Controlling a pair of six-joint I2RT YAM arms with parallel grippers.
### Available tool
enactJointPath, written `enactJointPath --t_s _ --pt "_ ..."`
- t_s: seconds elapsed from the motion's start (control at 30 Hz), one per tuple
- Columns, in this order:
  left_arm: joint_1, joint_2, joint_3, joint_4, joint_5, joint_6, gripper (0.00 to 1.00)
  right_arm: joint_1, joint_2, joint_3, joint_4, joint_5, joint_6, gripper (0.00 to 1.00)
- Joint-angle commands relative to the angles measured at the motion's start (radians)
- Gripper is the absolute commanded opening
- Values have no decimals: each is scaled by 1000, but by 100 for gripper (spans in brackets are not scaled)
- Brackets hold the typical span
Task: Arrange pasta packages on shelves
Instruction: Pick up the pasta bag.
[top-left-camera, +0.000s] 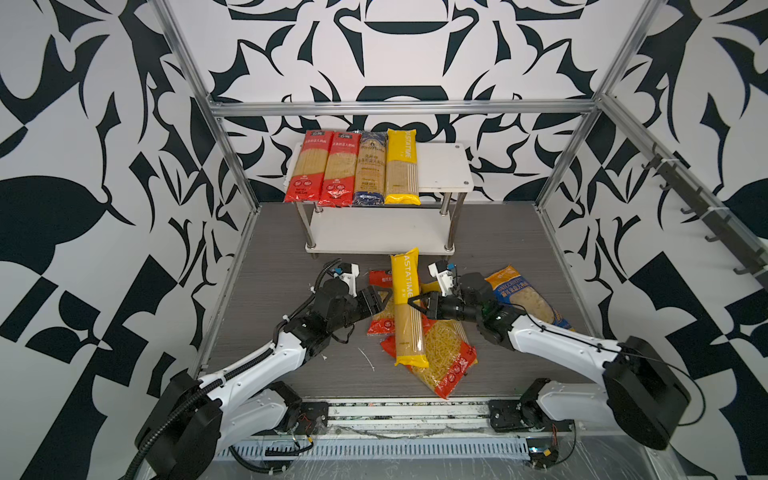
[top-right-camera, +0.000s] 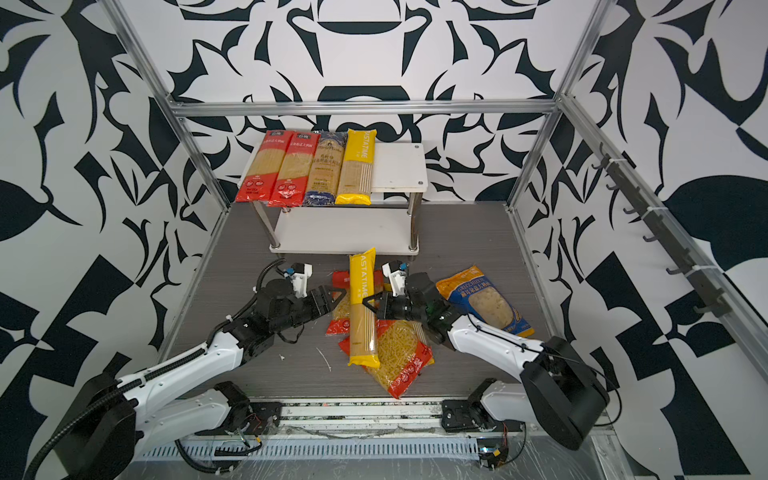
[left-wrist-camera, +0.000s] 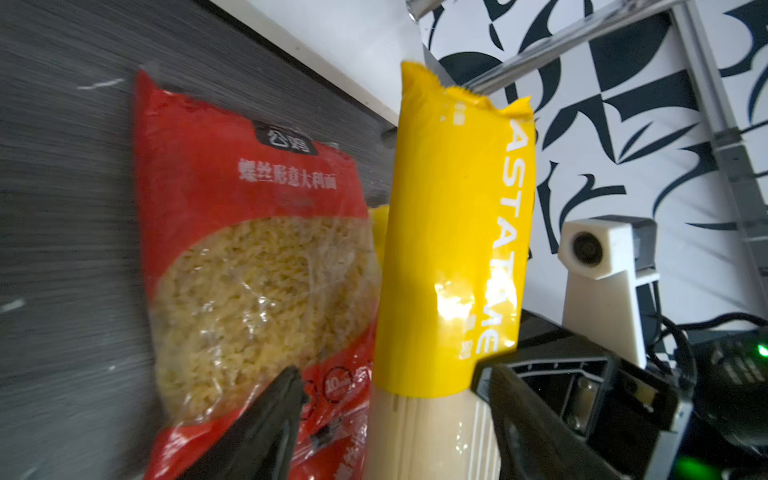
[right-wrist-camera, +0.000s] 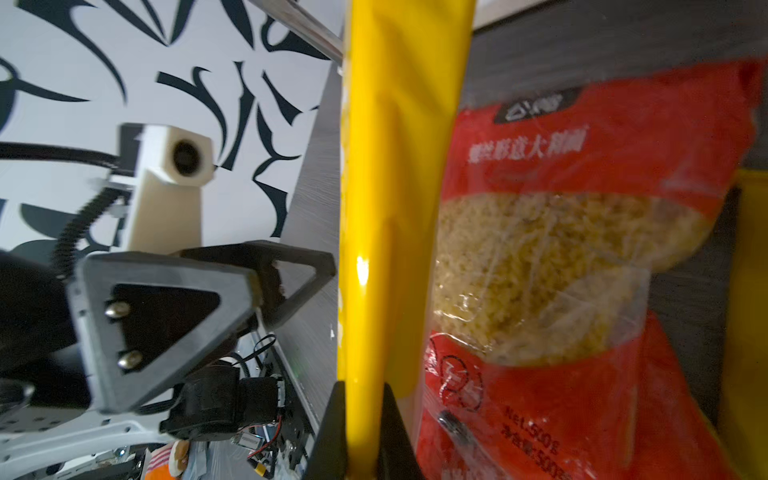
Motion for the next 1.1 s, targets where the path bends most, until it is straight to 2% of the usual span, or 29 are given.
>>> enactJointPath --t_s 0.0,0.17,0.37,0.57,0.7,0.9,1.07 --pt "3 -1 43 75 113 13 79 -27 -108 29 152 -108 -33 0" --pt "-8 39 80 183 210 6 82 -104 -212 63 107 -146 -30 0" --pt "-74 112 134 281 262 10 83 -204 -291 130 103 -242 -7 0" --pt "-83 143 178 328 312 19 83 -268 -345 250 33 -321 -42 0" --pt "-93 160 210 350 347 18 83 -293 -337 312 24 -355 -46 0" --pt "-106 192 268 391 392 21 79 -294 -231 382 200 -395 59 0" --pt "-106 235 330 361 412 49 69 -296 -160 437 280 -404 106 0"
